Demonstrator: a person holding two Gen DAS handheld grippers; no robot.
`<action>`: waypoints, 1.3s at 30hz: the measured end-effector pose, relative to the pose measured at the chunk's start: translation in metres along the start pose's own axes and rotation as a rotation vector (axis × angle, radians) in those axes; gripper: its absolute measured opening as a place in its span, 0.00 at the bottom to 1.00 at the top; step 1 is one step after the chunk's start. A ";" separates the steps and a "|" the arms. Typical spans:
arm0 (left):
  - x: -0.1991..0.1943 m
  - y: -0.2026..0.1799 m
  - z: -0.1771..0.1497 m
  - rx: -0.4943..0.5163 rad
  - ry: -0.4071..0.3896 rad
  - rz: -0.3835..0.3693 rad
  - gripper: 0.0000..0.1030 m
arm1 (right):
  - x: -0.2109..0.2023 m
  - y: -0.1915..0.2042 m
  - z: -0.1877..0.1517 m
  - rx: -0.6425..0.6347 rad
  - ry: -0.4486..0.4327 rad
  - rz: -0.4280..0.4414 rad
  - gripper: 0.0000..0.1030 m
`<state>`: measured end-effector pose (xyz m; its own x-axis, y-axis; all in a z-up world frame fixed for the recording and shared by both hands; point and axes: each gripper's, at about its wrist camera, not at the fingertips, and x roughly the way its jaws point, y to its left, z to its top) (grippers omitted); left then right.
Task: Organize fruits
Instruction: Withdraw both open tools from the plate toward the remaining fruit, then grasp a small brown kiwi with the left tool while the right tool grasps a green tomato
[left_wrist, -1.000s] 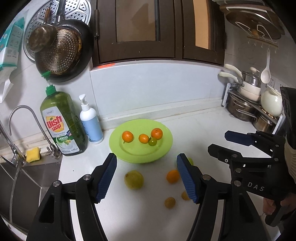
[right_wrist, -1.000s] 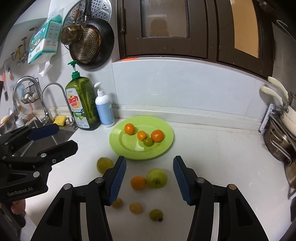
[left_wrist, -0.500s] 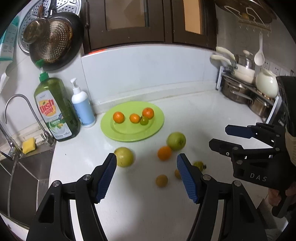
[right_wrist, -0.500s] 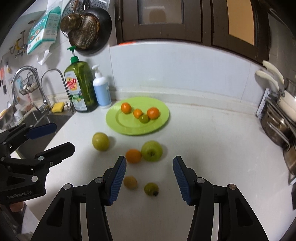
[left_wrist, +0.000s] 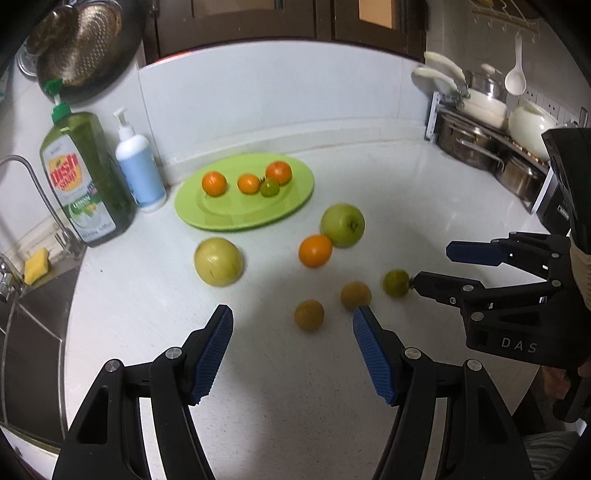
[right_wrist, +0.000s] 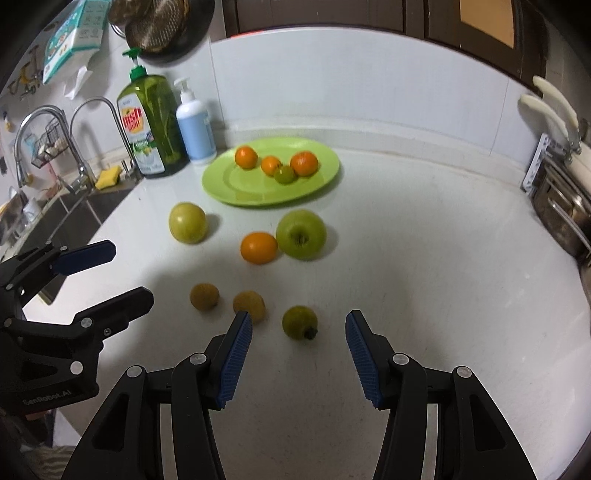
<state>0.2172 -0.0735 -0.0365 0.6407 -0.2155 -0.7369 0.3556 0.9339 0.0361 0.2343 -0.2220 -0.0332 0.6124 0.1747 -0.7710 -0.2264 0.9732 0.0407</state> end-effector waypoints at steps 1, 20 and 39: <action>0.003 -0.001 -0.001 0.003 0.004 -0.003 0.65 | 0.003 -0.001 -0.001 0.002 0.011 0.003 0.52; 0.060 0.002 -0.001 -0.016 0.101 -0.041 0.60 | 0.045 -0.010 -0.004 0.019 0.095 0.028 0.46; 0.081 -0.004 0.001 -0.013 0.154 -0.069 0.25 | 0.059 -0.010 -0.002 0.022 0.115 0.058 0.29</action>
<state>0.2679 -0.0949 -0.0956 0.5029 -0.2340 -0.8321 0.3859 0.9222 -0.0261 0.2718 -0.2218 -0.0804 0.5073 0.2135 -0.8349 -0.2412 0.9653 0.1002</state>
